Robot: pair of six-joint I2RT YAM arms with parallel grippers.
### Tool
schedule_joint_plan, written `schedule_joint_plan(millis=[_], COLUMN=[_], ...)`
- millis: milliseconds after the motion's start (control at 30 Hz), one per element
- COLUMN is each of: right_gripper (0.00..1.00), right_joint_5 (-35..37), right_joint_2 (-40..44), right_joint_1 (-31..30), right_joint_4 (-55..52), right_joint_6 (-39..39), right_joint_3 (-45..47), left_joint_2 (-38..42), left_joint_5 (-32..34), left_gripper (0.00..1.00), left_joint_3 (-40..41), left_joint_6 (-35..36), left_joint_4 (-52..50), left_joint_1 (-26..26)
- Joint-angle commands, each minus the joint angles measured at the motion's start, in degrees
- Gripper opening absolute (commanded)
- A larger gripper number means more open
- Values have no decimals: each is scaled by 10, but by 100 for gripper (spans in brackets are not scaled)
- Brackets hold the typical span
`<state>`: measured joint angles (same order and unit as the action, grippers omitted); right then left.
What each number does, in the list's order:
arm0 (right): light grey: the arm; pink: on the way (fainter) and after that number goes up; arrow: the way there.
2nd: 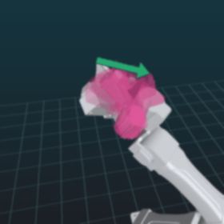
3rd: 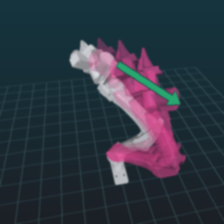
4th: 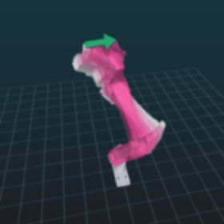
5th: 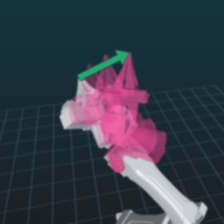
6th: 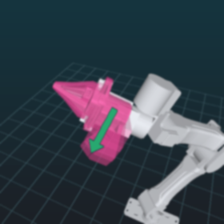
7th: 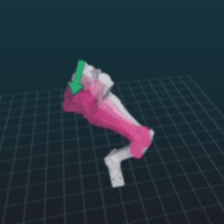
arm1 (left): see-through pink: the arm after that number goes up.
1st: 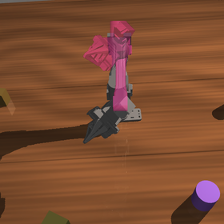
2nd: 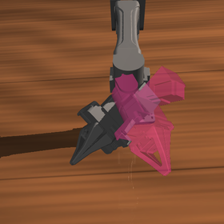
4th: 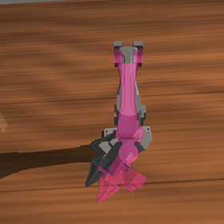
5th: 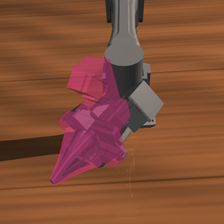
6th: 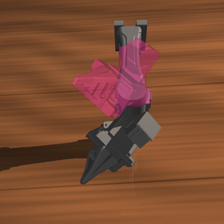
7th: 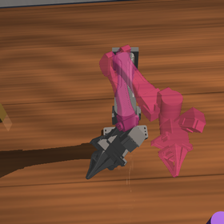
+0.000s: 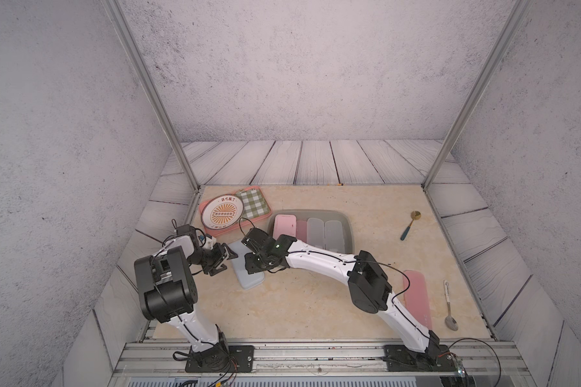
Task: Put the pencil case into the storage box
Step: Pick up the pencil case from the center of the board.
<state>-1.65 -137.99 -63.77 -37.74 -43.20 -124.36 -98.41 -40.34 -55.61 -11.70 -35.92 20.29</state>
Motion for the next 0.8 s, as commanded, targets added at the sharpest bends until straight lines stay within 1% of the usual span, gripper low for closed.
schedule_joint_plan(millis=[0, 100, 200, 333, 367, 467, 533, 667, 733, 767], right_gripper=[50, 49, 51, 54, 56, 65, 67, 71, 71, 68], right_joint_5=[31, 35, 22, -1, -6, -14, -31, -90, -116, -132], right_joint_2=[-48, -62, -83, -89, -93, -106, -114, -123, -121, -117], right_joint_1=[2, 6, 15, 20, 20, 21, 22, 24, 27, 29], right_joint_4=[-49, -43, -50, -32, -28, -36, -32, 2, 30, 47], right_joint_6=[20, 21, 19, 15, 13, 8, 7, -4, -16, -24], right_joint_3=[-32, -46, -65, -61, -60, -67, -70, -57, -37, -21], left_joint_2=[-7, -16, -24, -22, -22, -34, -44, -68, -73, -73], left_joint_5=[-26, -35, -39, -44, -45, -45, -53, -66, -64, -65], left_gripper=[64, 59, 59, 60, 62, 66, 68, 68, 69, 70], left_joint_3=[9, 16, 25, 44, 47, 52, 57, 57, 58, 60], left_joint_6=[3, 3, 11, 20, 19, 9, 3, 3, 5, 7], left_joint_4=[26, 24, 11, 2, 3, 11, 19, 22, 25, 26], left_joint_1=[5, 6, 7, 9, 9, 12, 14, 21, 27, 31])
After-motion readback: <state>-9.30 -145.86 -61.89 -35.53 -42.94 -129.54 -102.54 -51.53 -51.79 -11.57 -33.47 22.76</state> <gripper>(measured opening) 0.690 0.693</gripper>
